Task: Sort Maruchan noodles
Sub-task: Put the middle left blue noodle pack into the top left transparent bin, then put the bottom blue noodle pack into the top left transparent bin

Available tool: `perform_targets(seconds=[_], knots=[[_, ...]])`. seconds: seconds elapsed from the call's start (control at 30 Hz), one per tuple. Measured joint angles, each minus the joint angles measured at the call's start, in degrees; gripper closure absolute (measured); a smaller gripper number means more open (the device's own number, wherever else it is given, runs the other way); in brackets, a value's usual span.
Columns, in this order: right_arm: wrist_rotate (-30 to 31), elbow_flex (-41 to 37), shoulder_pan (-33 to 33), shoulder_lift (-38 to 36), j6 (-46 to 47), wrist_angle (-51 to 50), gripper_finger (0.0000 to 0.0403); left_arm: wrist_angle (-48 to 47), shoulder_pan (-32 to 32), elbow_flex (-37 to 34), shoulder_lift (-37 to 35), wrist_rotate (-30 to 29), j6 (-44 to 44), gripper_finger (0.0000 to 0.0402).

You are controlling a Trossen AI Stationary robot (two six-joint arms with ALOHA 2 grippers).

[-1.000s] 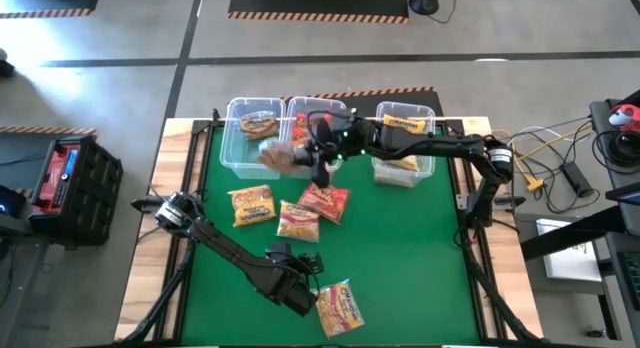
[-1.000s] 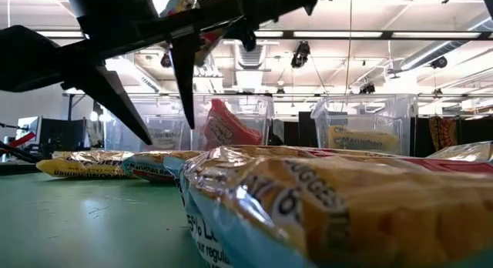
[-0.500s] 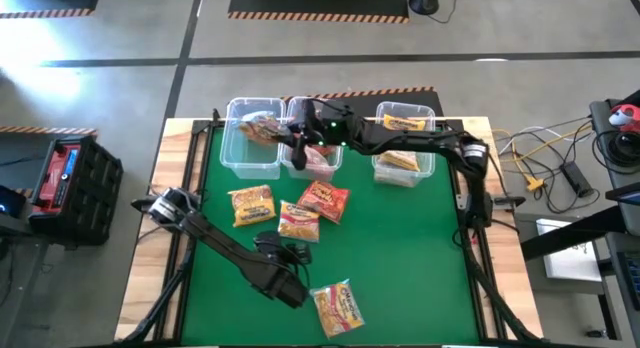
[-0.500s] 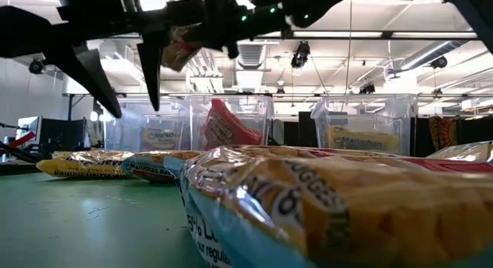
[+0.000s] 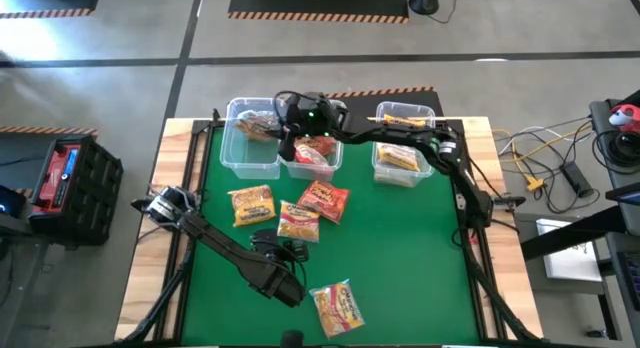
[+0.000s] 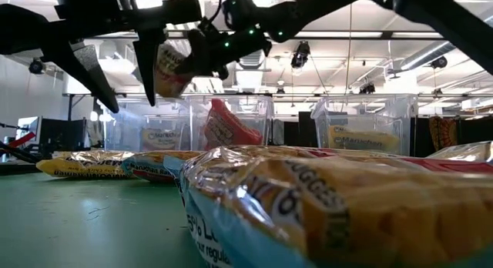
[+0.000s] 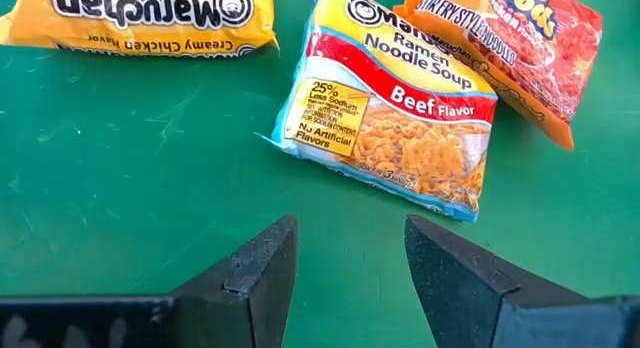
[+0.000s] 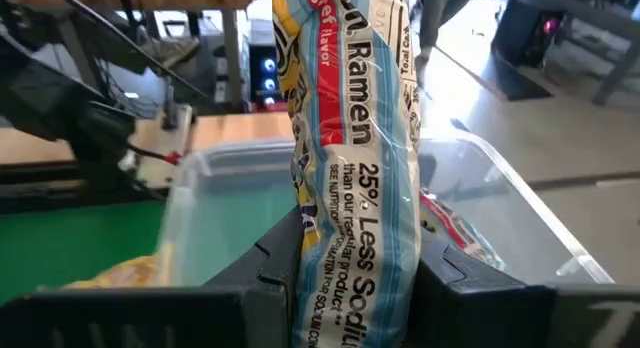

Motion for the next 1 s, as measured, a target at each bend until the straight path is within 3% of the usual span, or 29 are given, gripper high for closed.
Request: perform_targets(seconds=[0.37, 0.5, 1.0], knots=[[0.61, 16.11, -1.38, 8.52, -1.45, -16.14, 0.0310, 1.45, -0.01, -0.02, 0.00, -0.08, -0.26, 0.0232], [4.28, 20.40, -1.80, 10.28, -1.21, -19.39, 0.0308, 1.88, -0.02, -0.02, 0.00, -0.12, -0.26, 0.0232], [5.98, 21.99, -2.59, 8.82, 1.40, -26.75, 0.0242, 5.12, -0.01, -0.02, 0.00, -0.10, -0.24, 0.0232]])
